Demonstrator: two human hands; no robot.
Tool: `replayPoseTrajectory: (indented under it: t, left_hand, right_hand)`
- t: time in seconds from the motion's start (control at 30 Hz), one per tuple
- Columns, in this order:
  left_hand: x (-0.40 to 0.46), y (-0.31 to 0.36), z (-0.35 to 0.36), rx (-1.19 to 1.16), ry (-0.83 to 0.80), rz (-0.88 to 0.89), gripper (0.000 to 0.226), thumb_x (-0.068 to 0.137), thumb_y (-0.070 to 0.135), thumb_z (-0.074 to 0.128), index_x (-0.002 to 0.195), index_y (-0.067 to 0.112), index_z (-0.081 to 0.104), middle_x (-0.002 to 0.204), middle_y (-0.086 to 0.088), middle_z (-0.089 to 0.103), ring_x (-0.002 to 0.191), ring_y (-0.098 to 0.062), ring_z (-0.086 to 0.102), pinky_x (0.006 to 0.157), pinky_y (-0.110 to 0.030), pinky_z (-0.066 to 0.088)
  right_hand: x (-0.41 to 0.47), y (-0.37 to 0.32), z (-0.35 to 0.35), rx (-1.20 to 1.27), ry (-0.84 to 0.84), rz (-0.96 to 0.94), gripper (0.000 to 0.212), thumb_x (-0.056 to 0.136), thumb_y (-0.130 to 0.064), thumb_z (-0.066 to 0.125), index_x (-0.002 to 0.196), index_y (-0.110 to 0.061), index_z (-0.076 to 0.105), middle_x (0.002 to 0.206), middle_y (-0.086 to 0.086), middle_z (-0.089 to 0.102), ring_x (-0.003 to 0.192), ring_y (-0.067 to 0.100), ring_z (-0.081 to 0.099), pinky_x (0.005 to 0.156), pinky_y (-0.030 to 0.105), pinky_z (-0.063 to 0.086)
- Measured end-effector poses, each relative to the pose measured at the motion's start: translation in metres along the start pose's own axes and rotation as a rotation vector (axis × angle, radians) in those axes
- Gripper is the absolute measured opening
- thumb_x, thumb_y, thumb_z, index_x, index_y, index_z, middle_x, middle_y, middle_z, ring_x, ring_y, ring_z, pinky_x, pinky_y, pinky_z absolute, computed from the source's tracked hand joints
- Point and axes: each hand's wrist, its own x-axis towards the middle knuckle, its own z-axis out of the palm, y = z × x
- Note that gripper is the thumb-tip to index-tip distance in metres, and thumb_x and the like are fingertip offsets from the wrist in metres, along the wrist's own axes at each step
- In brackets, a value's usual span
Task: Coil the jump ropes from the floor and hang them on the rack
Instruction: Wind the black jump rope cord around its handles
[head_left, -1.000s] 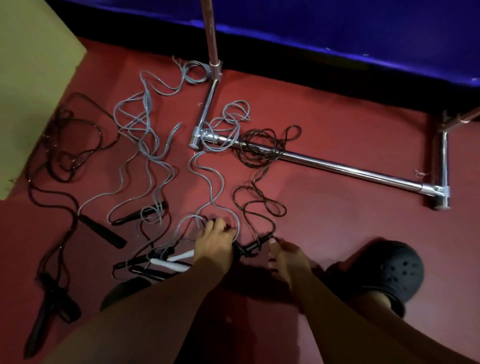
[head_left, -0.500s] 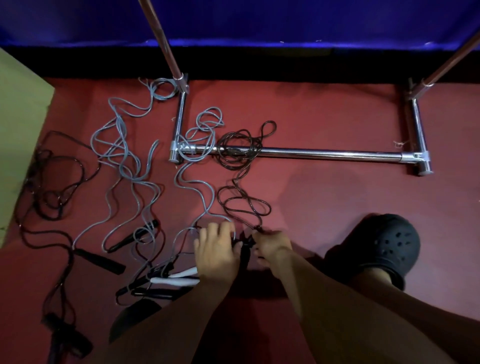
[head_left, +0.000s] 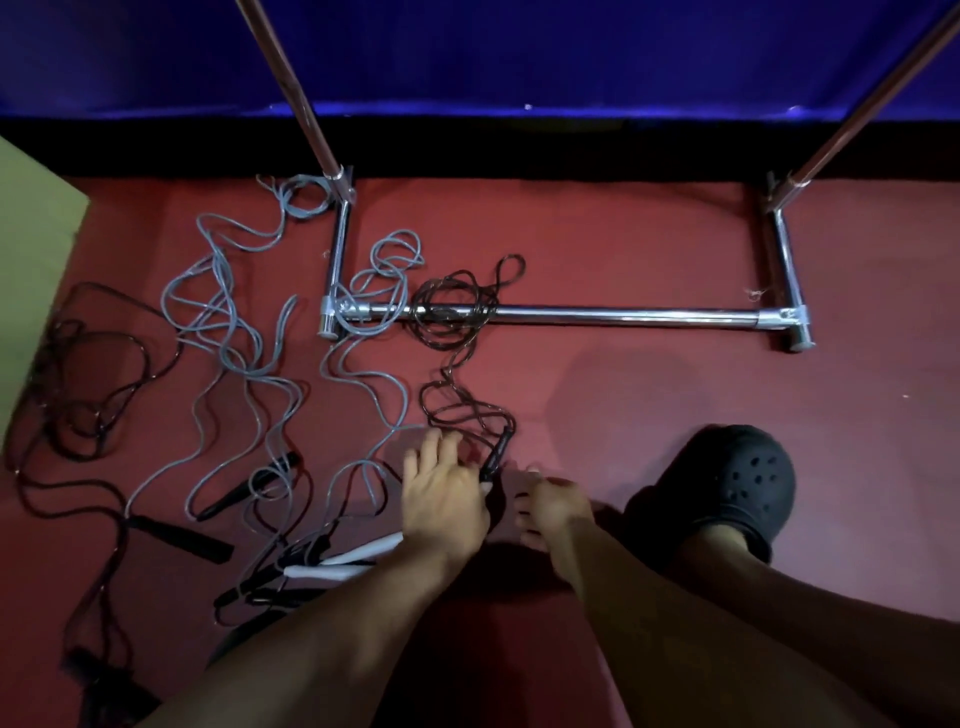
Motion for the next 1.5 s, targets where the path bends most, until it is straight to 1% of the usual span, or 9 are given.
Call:
replayPoseTrajectory:
  t: [0.13, 0.27, 0.43, 0.6, 0.77, 1.0, 1.2, 1.3, 1.5]
  left_hand:
    - [-0.008, 0.013, -0.046, -0.102, -0.017, 0.094, 0.031, 0.099, 0.04, 0.046, 0.119, 0.021, 0.063, 0.139, 0.004, 0.054, 0.143, -0.022, 0.029, 0.115, -0.041, 0.019]
    - [-0.029, 0.03, -0.118, -0.327, 0.015, 0.104, 0.021, 0.099, 0.035, 0.046, 0.102, 0.019, 0.06, 0.108, -0.013, 0.066, 0.108, -0.036, 0.058, 0.086, -0.038, 0.044]
    - [-0.064, 0.037, -0.221, -0.655, -0.056, 0.212, 0.019, 0.102, 0.032, 0.044, 0.088, 0.019, 0.049, 0.088, -0.01, 0.066, 0.082, -0.034, 0.067, 0.075, -0.043, 0.057]
    - [-0.114, 0.024, -0.313, -0.831, -0.108, 0.351, 0.018, 0.107, 0.02, 0.037, 0.092, 0.015, 0.046, 0.084, -0.001, 0.062, 0.056, -0.013, 0.067, 0.041, -0.022, 0.043]
    - [-0.148, -0.014, -0.335, -0.924, -0.047, 0.396, 0.023, 0.106, 0.017, 0.044, 0.085, 0.015, 0.052, 0.071, 0.004, 0.064, 0.057, -0.017, 0.063, 0.051, -0.024, 0.042]
    - [-0.168, -0.02, -0.341, -1.179, -0.16, 0.304, 0.022, 0.107, 0.029, 0.041, 0.093, 0.014, 0.051, 0.077, -0.005, 0.066, 0.06, -0.018, 0.066, 0.049, -0.023, 0.05]
    - [-0.168, -0.025, -0.358, -1.187, -0.046, 0.252, 0.024, 0.107, 0.024, 0.044, 0.089, 0.016, 0.057, 0.073, -0.004, 0.064, 0.044, -0.009, 0.052, 0.041, -0.02, 0.041]
    - [-0.162, -0.026, -0.355, -1.22, -0.111, 0.186, 0.007, 0.103, 0.017, 0.05, 0.108, 0.013, 0.053, 0.075, -0.004, 0.066, 0.045, -0.009, 0.051, 0.041, -0.021, 0.038]
    - [-0.149, -0.045, -0.357, -1.202, -0.182, 0.167, 0.035, 0.091, 0.006, 0.067, 0.12, 0.017, 0.05, 0.086, -0.009, 0.068, 0.054, -0.011, 0.059, 0.051, -0.024, 0.047]
  right_hand:
    - [-0.045, -0.034, -0.013, -0.036, 0.023, -0.107, 0.052, 0.101, -0.052, 0.037, 0.088, -0.009, 0.064, 0.066, 0.006, 0.062, 0.05, 0.02, 0.055, 0.05, 0.026, 0.045]
    - [-0.111, -0.091, -0.026, -0.081, 0.142, -0.429, 0.051, 0.099, -0.056, 0.035, 0.096, -0.013, 0.062, 0.095, 0.017, 0.068, 0.087, 0.036, 0.066, 0.079, 0.048, 0.058]
    - [-0.227, -0.165, -0.038, -0.051, 0.15, -0.893, 0.046, 0.103, -0.046, 0.035, 0.128, -0.016, 0.061, 0.124, 0.003, 0.061, 0.121, 0.022, 0.054, 0.103, 0.033, 0.041]
    - [-0.337, -0.203, -0.041, -0.468, 0.008, -1.105, 0.061, 0.103, -0.049, 0.033, 0.08, -0.014, 0.077, 0.084, 0.007, 0.071, 0.083, 0.02, 0.06, 0.08, 0.033, 0.043]
    - [-0.38, -0.194, -0.048, -0.575, -0.221, -1.164, 0.051, 0.104, -0.044, 0.037, 0.093, -0.011, 0.074, 0.055, 0.004, 0.054, 0.043, 0.017, 0.045, 0.046, 0.023, 0.039]
    - [-0.394, -0.174, -0.035, -0.725, -0.277, -1.377, 0.021, 0.102, -0.024, 0.048, 0.114, -0.021, 0.066, 0.069, -0.026, 0.061, 0.066, -0.015, 0.055, 0.065, 0.007, 0.039]
    - [-0.396, -0.172, -0.024, -0.915, -0.27, -1.456, 0.033, 0.105, -0.034, 0.039, 0.093, -0.026, 0.068, 0.088, -0.011, 0.069, 0.096, 0.012, 0.059, 0.089, 0.03, 0.046]
    - [-0.387, -0.176, -0.02, -0.928, -0.145, -1.342, 0.031, 0.102, -0.037, 0.046, 0.082, -0.024, 0.066, 0.077, -0.008, 0.064, 0.078, 0.01, 0.057, 0.077, 0.033, 0.046]
    - [-0.385, -0.189, -0.017, -0.89, -0.159, -1.128, 0.038, 0.099, -0.04, 0.052, 0.07, -0.015, 0.057, 0.057, -0.003, 0.056, 0.048, 0.008, 0.047, 0.048, 0.022, 0.037]
